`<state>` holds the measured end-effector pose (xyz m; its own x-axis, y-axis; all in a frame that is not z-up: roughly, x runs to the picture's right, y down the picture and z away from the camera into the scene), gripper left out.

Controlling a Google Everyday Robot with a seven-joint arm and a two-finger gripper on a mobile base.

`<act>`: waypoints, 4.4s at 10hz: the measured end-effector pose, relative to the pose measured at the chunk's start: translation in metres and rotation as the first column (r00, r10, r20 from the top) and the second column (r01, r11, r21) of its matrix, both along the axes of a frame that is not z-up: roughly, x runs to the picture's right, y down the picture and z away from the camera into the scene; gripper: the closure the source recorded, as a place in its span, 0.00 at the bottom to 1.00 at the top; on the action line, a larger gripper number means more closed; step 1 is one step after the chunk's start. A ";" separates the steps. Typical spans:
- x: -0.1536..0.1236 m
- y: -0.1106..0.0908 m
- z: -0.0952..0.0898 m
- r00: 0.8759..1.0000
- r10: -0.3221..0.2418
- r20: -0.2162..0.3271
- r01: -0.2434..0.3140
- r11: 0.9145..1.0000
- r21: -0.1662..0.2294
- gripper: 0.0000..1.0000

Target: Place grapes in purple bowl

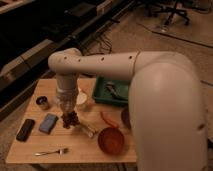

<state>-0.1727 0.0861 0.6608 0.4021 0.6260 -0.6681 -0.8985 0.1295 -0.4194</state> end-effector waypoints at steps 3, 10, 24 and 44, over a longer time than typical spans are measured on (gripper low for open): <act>0.060 -0.006 -0.044 0.999 0.021 -0.045 -0.020 0.999 0.038 1.00; 0.143 -0.009 -0.040 0.977 0.108 -0.186 -0.102 0.994 0.039 1.00; 0.272 -0.056 0.001 0.898 0.307 -0.314 -0.329 0.944 -0.018 1.00; 0.395 0.002 0.041 0.747 0.495 -0.445 -0.567 0.823 -0.036 0.20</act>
<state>0.2227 0.0878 0.7016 -0.2872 0.5276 -0.7994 -0.8903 -0.4550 0.0195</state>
